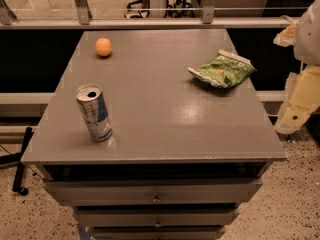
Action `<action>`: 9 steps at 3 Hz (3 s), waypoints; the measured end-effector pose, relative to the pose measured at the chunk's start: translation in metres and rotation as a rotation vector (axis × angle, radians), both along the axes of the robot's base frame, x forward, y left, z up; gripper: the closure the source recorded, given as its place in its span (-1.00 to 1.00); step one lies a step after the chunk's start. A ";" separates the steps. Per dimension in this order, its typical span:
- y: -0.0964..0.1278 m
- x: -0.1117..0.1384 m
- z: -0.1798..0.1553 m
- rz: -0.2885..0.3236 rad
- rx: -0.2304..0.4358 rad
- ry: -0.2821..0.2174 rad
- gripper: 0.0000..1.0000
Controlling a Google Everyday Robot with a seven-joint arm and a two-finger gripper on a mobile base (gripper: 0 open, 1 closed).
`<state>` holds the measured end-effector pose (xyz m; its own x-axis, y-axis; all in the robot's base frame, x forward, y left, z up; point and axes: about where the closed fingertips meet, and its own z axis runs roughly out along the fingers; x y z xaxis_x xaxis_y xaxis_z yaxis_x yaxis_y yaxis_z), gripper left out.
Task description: Pick green jalapeno chip bag
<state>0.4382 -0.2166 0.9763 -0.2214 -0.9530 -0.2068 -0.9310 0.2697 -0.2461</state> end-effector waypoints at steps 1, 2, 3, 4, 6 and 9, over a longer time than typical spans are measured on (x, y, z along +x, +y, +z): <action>0.000 0.000 0.000 0.000 0.000 0.000 -1.00; -0.001 0.020 -0.004 0.018 0.033 -0.043 -1.00; -0.003 0.090 -0.022 0.028 0.168 -0.154 -1.00; -0.001 0.140 -0.040 0.007 0.266 -0.213 -1.00; 0.005 0.203 -0.101 -0.087 0.393 -0.210 -1.00; 0.007 0.232 -0.131 -0.161 0.454 -0.193 0.27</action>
Offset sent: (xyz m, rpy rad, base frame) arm 0.0605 -0.0034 -0.0173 0.1004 -0.1110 0.0551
